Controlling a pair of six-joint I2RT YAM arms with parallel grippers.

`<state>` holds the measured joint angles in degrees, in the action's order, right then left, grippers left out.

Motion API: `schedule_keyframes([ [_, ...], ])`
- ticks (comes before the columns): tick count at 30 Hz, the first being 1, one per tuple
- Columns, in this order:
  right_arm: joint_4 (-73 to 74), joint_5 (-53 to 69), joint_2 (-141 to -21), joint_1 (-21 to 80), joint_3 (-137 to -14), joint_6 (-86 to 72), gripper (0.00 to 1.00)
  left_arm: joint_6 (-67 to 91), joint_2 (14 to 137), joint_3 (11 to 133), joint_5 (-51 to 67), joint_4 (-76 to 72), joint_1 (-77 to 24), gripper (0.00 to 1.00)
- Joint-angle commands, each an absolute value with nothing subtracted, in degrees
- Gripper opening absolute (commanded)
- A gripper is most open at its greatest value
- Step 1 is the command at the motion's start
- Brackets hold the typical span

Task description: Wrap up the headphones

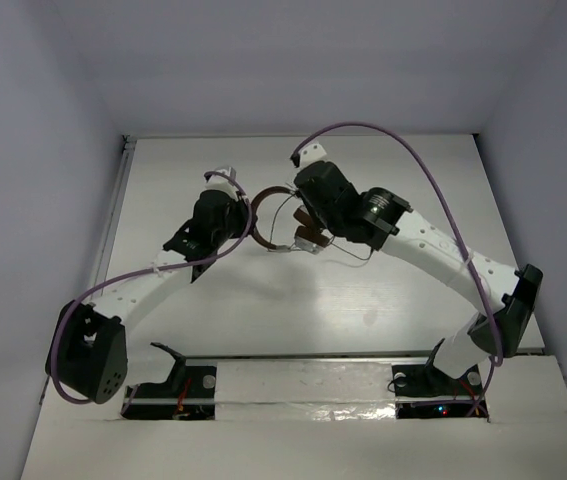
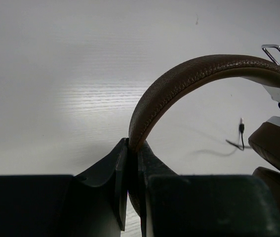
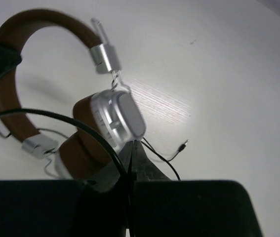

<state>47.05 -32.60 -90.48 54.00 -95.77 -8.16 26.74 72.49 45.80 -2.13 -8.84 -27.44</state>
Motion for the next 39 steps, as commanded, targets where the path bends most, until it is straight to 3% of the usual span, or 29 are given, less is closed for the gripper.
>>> schedule_keyframes([
  [1,42.9,-37.5,-86.8,52.0,-94.7,-5.8,0.0,25.8,71.2,45.0,4.2,-13.6,-28.2,0.0],
  [14,29.0,-35.8,-88.6,46.4,-90.9,1.2,0.0,25.3,66.8,44.4,12.9,-14.9,-30.8,0.0],
  [24,21.4,-39.1,-80.5,45.3,-79.8,-9.1,0.0,26.5,63.5,51.5,8.4,-5.1,-30.3,0.0],
  [30,19.3,-38.3,-77.9,43.6,-75.0,-12.7,0.0,26.5,62.8,52.6,12.4,-5.2,-29.4,0.0],
  [39,15.1,-32.3,-76.3,42.5,-68.6,-15.6,0.0,28.6,64.2,52.5,31.7,-10.4,-22.7,0.0],
])
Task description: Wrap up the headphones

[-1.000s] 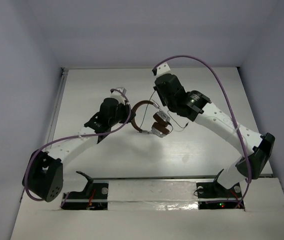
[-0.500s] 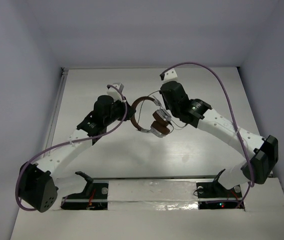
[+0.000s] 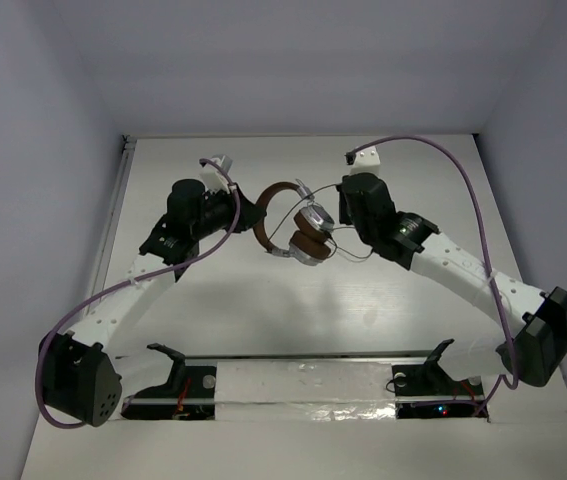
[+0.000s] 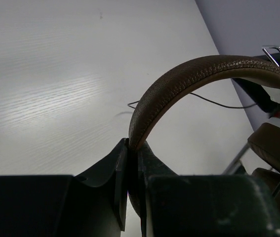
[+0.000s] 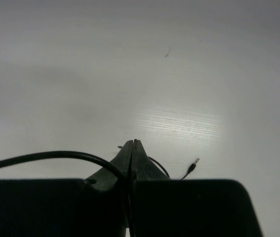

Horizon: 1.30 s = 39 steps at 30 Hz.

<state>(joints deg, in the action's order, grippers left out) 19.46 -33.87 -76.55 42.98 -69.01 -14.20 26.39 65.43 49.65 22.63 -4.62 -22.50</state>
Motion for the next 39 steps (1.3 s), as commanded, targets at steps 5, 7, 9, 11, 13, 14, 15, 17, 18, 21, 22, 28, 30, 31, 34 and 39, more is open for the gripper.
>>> schedule_keyframes([
  [5,6.5,-23.8,-72.8,42.5,-62.5,-15.4,0.15,30.8,64.2,52.8,38.1,-13.4,-20.9,0.0],
  [7,3.1,-17.7,-72.4,42.5,-59.7,-14.7,0.18,32.5,64.4,52.8,40.2,-15.1,-20.3,0.0],
  [9,-1.9,-12.1,-72.5,41.8,-58.3,-15.1,0.2,33.9,64.3,52.8,41.8,-16.4,-19.7,0.0],
  [11,-7.5,-7.3,-72.3,41.2,-55.4,-15.2,0.21,36.2,64.2,53.3,43.6,-17.9,-19.7,0.0],
  [13,-11.8,-1.9,-71.6,40.7,-53.2,-15.5,0.25,37.1,64.0,54.0,44.0,-17.6,-19.1,0.0],
  [14,-15.3,-0.5,-71.5,40.7,-52.1,-16.3,0.27,37.0,63.8,54.9,43.5,-17.1,-19.1,0.0],
  [15,-16.8,2.3,-71.5,40.7,-50.9,-16.6,0.27,37.2,63.6,55.3,43.3,-17.0,-19.1,0.0],
  [17,-22.2,5.7,-71.6,40.1,-49.4,-17.0,0.32,37.8,63.0,56.4,43.2,-16.4,-18.5,0.0],
  [18,-24.0,7.9,-71.7,40.1,-48.2,-17.2,0.35,38.0,62.9,56.9,43.2,-16.4,-18.5,0.0],
  [21,-28.6,10.9,-73.7,39.5,-47.7,-17.5,0.39,38.1,62.7,59.2,42.9,-14.9,-18.5,0.0],
  [22,-29.5,11.2,-74.9,39.5,-47.5,-17.6,0.4,38.1,62.4,59.9,42.8,-13.7,-18.5,0.0],
  [28,-35.5,14.5,-80.9,37.5,-46.9,-19.8,0.49,39.0,61.6,64.4,41.0,-11.3,-17.4,0.0],
  [30,-37.1,16.2,-84.4,37.5,-47.5,-20.3,0.52,39.9,61.5,65.0,40.9,-11.6,-16.9,0.0],
  [31,-37.7,16.6,-85.3,37.5,-47.6,-20.6,0.52,40.4,61.5,65.3,40.8,-11.8,-16.9,0.0],
  [34,-40.4,18.7,-88.9,37.5,-48.1,-22.1,0.53,41.0,61.3,66.1,40.3,-11.7,-16.9,0.0],
  [39,-43.3,21.4,-92.3,37.5,-47.0,-24.4,0.54,41.1,61.5,68.1,38.5,-10.6,-15.7,0.0],
])
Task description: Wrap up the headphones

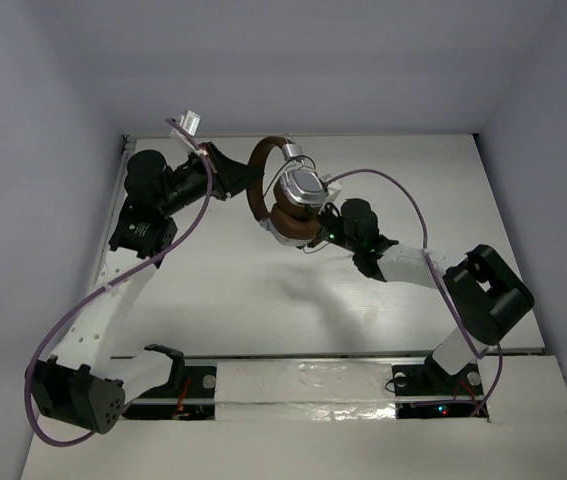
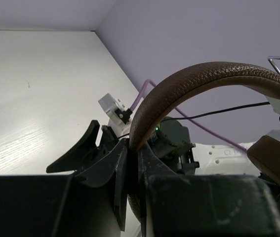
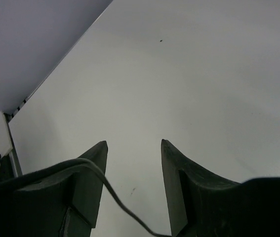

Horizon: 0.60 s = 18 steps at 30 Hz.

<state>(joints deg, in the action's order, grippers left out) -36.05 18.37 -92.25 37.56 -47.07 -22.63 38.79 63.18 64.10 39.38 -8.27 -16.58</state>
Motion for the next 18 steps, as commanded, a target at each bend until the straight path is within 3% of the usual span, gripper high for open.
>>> schedule_keyframes([
  [1,-43.5,21.4,-92.7,37.5,-46.4,-24.5,0.53,41.2,61.6,68.5,38.1,-10.6,-15.2,0.0],
  [18,-44.5,15.6,-91.5,37.5,-38.7,-25.8,0.6,43.2,62.9,76.1,33.7,-9.3,-12.3,0.0],
])
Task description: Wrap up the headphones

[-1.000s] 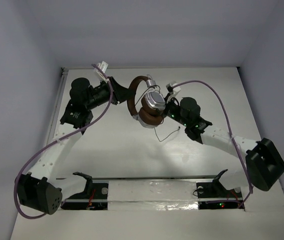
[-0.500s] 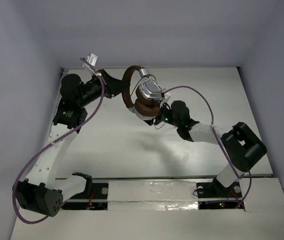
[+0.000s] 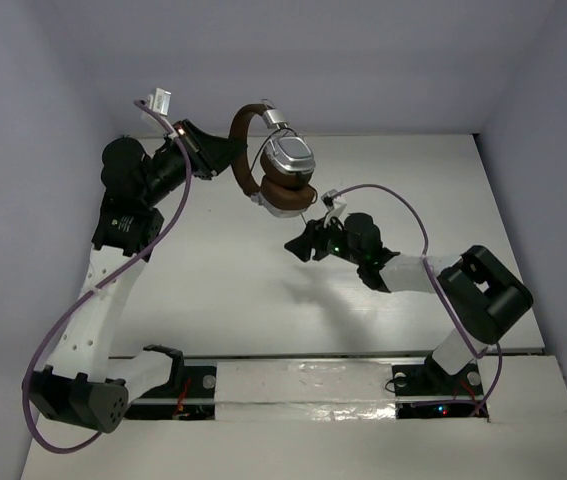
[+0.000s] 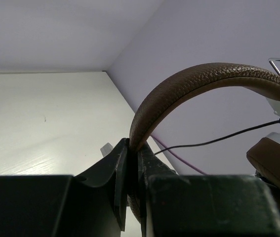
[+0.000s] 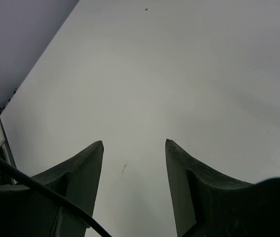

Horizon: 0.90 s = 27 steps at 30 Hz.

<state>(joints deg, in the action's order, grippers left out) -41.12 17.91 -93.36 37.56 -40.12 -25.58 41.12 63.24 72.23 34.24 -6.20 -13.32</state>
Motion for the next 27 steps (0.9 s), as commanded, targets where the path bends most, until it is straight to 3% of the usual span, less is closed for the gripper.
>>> schedule_keyframes([
  [1,-44.7,15.6,-91.6,37.5,-38.5,-25.8,0.59,43.3,62.9,76.3,33.7,-9.2,-12.3,0.0],
  [4,-44.0,15.1,-91.8,37.5,-38.2,-26.0,0.56,43.1,62.9,77.3,32.9,-8.6,-11.2,0.0],
  [7,-44.8,15.1,-91.1,37.5,-36.7,-27.6,0.45,42.9,63.2,77.8,31.5,-8.1,-11.2,0.0],
  [11,-43.8,15.3,-89.9,37.5,-35.8,-29.4,0.16,45.4,62.7,75.2,27.9,-10.7,-11.2,0.0],
  [14,-39.7,13.6,-89.3,39.8,-36.6,-29.7,0.0,48.9,61.2,69.4,24.5,-14.7,-11.2,0.0],
  [27,-3.6,-2.2,-87.9,59.0,-51.2,-27.4,0.0,50.3,59.1,54.7,-3.2,-16.3,-11.2,0.0],
])
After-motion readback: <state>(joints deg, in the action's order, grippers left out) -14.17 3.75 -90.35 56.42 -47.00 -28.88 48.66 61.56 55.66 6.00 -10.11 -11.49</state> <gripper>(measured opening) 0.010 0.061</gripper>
